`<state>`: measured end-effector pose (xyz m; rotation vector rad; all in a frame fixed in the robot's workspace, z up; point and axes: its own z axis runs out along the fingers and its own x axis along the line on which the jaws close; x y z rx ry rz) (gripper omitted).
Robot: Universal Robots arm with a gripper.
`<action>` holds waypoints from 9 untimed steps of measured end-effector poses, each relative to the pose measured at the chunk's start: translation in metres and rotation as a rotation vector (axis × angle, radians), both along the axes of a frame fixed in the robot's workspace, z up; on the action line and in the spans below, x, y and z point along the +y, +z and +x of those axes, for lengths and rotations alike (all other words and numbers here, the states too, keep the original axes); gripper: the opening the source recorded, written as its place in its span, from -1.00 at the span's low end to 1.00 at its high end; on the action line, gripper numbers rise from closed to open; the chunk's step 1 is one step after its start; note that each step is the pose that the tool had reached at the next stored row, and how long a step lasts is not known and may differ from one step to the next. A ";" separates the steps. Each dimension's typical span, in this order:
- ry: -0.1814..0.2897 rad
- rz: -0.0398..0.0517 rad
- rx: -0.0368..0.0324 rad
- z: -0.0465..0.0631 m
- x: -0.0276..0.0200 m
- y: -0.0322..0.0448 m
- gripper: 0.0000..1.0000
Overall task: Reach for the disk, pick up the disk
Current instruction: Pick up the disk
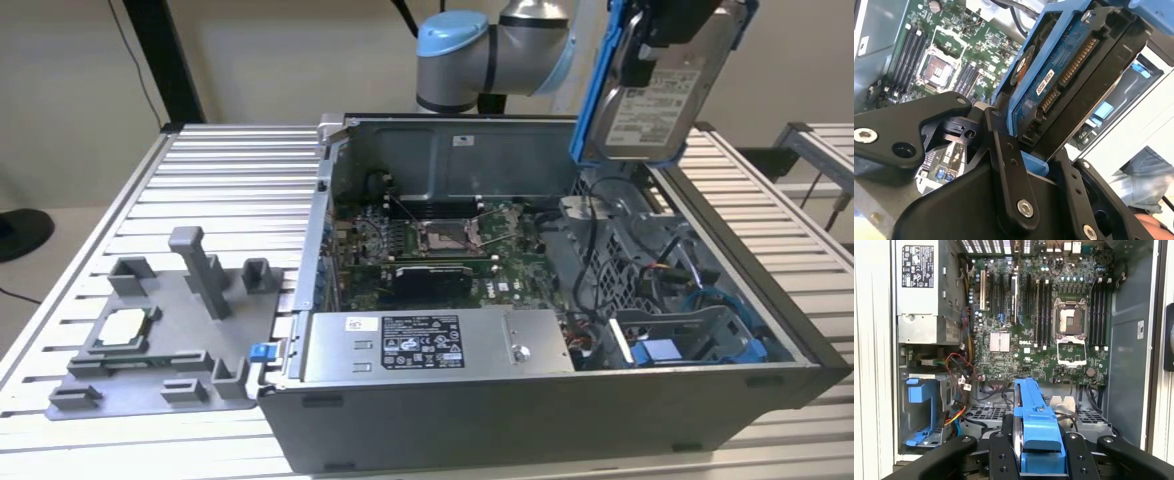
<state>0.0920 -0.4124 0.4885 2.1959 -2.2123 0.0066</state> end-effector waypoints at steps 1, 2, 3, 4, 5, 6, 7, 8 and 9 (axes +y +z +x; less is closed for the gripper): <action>0.000 0.0000 0.0001 0.000 -0.0009 0.0000 -1.00; 0.000 0.0000 0.0003 0.000 -0.0017 0.0000 -1.00; 0.000 0.0000 0.0004 0.000 -0.0026 0.0000 -1.00; 0.000 0.0000 0.0006 0.000 -0.0035 0.0000 -1.00; 0.000 0.0000 0.0007 0.000 -0.0045 0.0000 -1.00; 0.000 0.0000 0.0008 0.001 -0.0055 0.0000 -1.00; 0.000 0.0000 0.0009 0.001 -0.0067 0.0000 -1.00; 0.000 -0.0001 0.0010 0.001 -0.0078 0.0000 -1.00; 0.000 0.0000 0.0011 0.001 -0.0093 0.0000 -1.00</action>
